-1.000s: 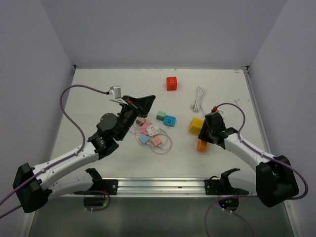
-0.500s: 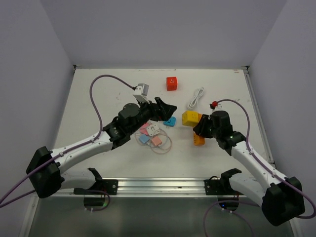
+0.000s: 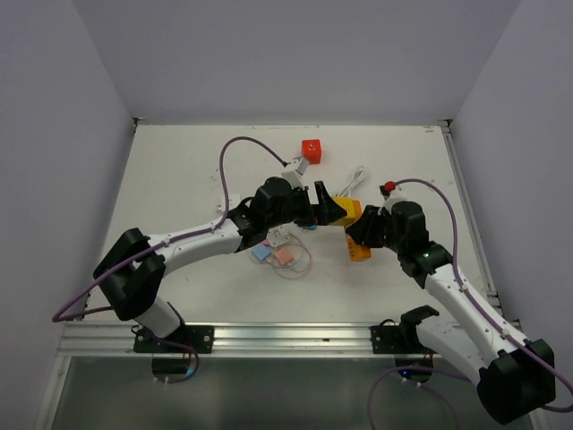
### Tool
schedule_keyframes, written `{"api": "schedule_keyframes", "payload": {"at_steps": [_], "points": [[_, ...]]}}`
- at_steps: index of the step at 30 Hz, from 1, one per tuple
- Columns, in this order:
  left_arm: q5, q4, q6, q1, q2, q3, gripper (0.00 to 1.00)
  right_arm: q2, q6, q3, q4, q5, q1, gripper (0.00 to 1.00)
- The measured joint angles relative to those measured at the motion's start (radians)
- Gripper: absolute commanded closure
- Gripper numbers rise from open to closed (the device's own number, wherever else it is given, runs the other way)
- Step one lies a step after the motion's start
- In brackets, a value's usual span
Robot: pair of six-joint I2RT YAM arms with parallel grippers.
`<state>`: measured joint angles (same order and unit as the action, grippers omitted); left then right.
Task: Pull the plug off the socket
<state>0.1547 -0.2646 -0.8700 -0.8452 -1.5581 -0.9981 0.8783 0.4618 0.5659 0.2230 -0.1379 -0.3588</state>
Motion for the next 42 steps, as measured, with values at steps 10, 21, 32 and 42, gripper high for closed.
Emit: {"api": "schedule_keyframes", "payload": {"at_steps": [10,21,32,42], "points": [[-0.021,0.055,-0.088,0.000,-0.089,-0.071,0.00,-0.009,-0.010,-0.001,-0.017,-0.028,-0.001,1.00],[-0.024,0.062,-0.172,-0.002,-0.126,-0.090,0.51,-0.009,-0.016,-0.009,-0.027,-0.036,-0.002,1.00],[-0.042,0.006,-0.250,-0.007,-0.092,-0.016,1.00,0.014,-0.026,-0.015,-0.037,0.013,-0.031,1.00],[-0.158,0.083,-0.242,-0.006,-0.012,0.015,1.00,0.147,0.033,0.032,-0.090,-0.006,-0.061,1.00]]}}
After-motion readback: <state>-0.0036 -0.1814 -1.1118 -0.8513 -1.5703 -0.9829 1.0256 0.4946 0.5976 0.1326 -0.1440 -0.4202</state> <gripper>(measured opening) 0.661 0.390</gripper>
